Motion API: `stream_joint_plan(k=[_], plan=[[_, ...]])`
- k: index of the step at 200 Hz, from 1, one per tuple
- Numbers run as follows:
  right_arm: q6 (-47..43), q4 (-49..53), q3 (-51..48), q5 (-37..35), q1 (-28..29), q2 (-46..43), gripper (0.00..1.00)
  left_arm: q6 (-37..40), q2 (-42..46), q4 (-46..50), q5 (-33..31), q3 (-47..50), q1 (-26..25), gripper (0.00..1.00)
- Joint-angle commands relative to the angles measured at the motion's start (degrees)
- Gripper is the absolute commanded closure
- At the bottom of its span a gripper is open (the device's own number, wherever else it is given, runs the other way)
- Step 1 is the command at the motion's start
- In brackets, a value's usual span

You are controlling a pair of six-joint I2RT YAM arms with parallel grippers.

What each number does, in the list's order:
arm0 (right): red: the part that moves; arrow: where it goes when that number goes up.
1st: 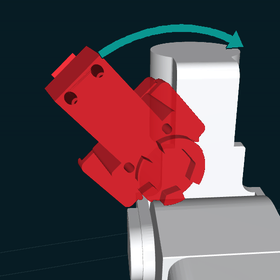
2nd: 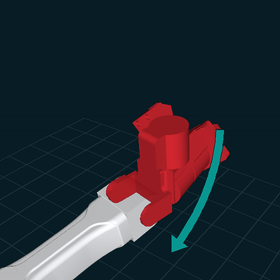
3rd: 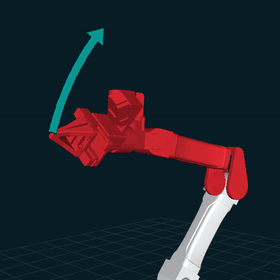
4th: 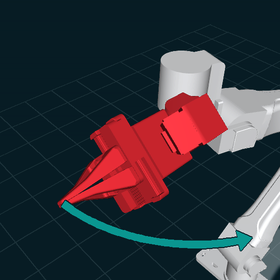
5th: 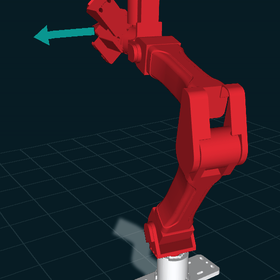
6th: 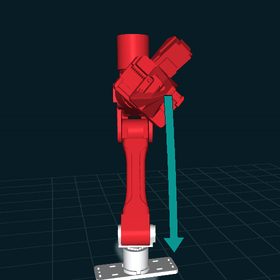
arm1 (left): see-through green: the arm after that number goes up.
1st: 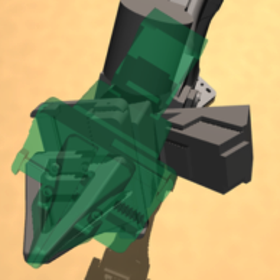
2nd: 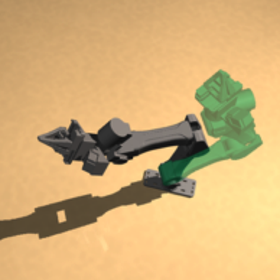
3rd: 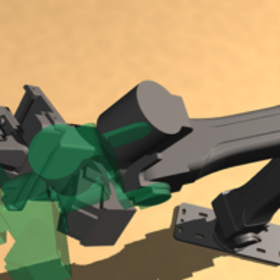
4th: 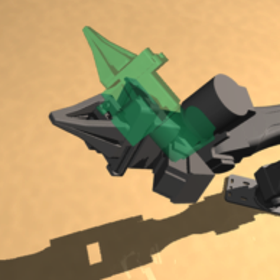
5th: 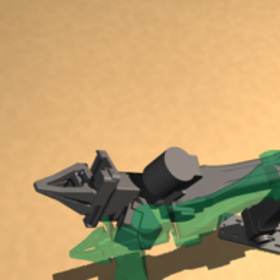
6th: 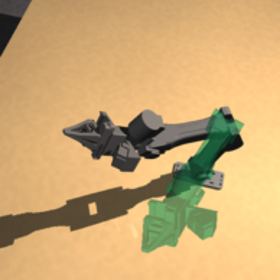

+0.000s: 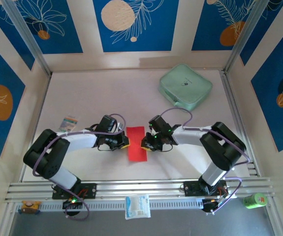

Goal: Fold a paper plane with a square sheet of paper (pick it up from the middle)
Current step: Third fold the triangle at the center of the table.

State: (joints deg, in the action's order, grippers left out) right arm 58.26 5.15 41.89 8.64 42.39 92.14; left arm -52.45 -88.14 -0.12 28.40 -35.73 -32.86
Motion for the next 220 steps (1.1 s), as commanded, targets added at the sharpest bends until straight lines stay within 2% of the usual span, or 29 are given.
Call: stream_joint_plan(k=[1, 18, 25, 43, 63, 91, 119, 153, 183, 220], plan=[[-3.2, -0.7, -1.0, -5.4, 2.0, -8.6, 0.66, 0.3, 3.1, 3.5, -1.8, -0.4, 0.0, 0.98], [-6.7, -0.8, -2.2, -8.2, 3.2, -13.2, 0.49, -0.5, 4.4, 3.7, -1.7, -0.4, 0.1, 0.98], [-8.0, -0.8, -2.6, -8.5, 3.3, -14.2, 0.46, -0.7, 4.6, 3.6, -1.3, -0.3, 0.2, 0.98], [-10.5, 0.6, -3.3, -13.1, 5.0, -16.6, 0.46, -1.3, 4.9, 3.7, -0.6, -0.4, 0.6, 0.98], [-18.1, -5.1, -6.6, -20.4, 10.5, -19.6, 0.45, -1.9, 5.3, 3.5, -0.5, -0.3, 0.8, 0.98], [-34.3, -17.6, -12.9, -29.4, 19.6, -20.0, 0.43, -2.3, 5.3, 3.4, 0.4, -0.6, 1.1, 0.98], [-48.9, -20.2, -12.4, -34.7, 27.1, -16.1, 0.44, -2.7, 5.1, 3.1, 0.8, -0.7, 1.2, 0.98], [-56.4, -24.3, -10.6, -44.2, 33.1, -9.9, 0.44, -2.9, 5.3, 2.7, 0.6, -0.4, 1.2, 0.97], [-60.4, -25.8, -8.1, -51.4, 35.8, -4.6, 0.44, -2.7, 5.3, 3.1, 0.7, -0.7, 1.2, 0.97], [-61.1, -25.4, -5.8, -54.3, 36.6, -1.0, 0.43, -2.7, 5.3, 3.0, 0.8, -0.7, 1.2, 0.97]])
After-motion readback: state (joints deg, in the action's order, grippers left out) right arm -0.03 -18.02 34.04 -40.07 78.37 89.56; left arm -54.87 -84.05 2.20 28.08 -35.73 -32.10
